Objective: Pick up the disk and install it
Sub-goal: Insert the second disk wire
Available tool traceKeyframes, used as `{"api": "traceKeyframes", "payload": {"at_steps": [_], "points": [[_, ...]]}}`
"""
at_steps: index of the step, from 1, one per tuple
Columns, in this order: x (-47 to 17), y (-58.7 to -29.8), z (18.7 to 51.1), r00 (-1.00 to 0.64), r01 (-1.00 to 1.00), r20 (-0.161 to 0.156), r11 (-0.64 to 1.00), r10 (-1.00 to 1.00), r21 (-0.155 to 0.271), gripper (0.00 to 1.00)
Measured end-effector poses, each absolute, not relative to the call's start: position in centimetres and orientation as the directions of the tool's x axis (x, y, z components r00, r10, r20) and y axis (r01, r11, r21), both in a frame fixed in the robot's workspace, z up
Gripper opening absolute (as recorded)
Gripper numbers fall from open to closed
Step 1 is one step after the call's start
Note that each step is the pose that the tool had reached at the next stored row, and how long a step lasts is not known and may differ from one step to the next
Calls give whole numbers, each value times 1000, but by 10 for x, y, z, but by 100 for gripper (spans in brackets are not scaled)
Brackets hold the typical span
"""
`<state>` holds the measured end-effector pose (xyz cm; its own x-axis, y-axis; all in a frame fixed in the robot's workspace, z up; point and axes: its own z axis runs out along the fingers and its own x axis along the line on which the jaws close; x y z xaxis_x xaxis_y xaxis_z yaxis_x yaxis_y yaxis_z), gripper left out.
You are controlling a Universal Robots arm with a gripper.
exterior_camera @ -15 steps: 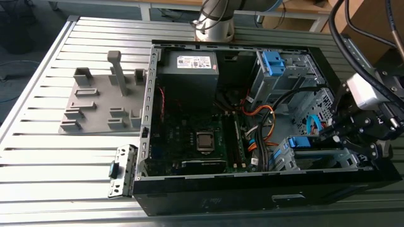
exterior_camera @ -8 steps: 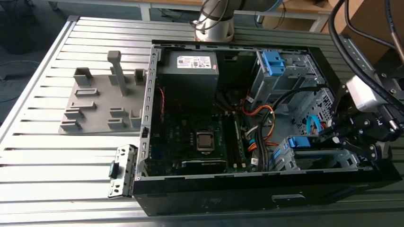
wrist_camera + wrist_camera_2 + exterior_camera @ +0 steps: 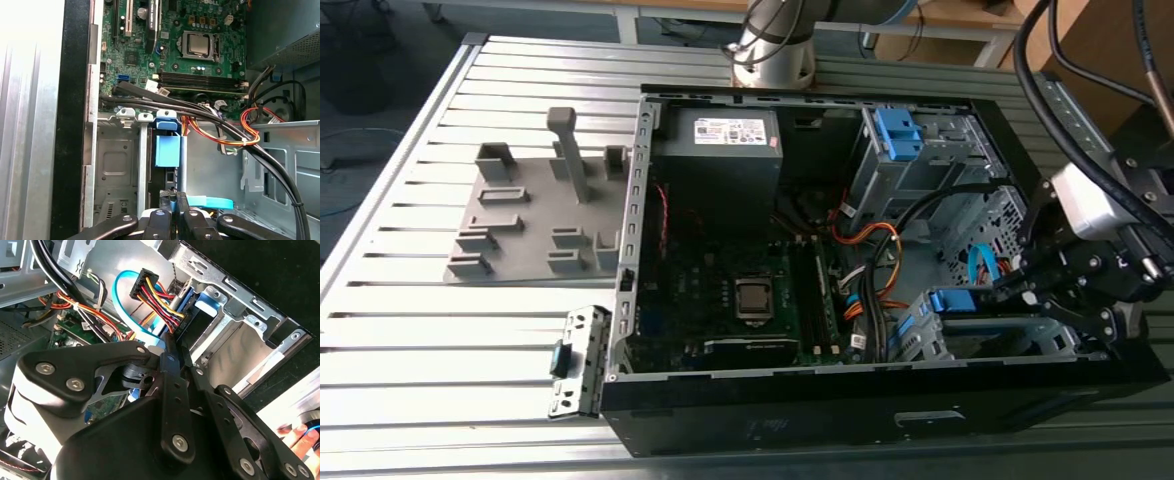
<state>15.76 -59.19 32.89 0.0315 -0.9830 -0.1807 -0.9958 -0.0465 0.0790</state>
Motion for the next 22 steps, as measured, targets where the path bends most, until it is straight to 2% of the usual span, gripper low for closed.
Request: {"api": "traceKeyframes", "payload": {"at_steps": [22], "points": [[158, -592, 333, 33, -996, -183, -48, -983, 79, 16]]}}
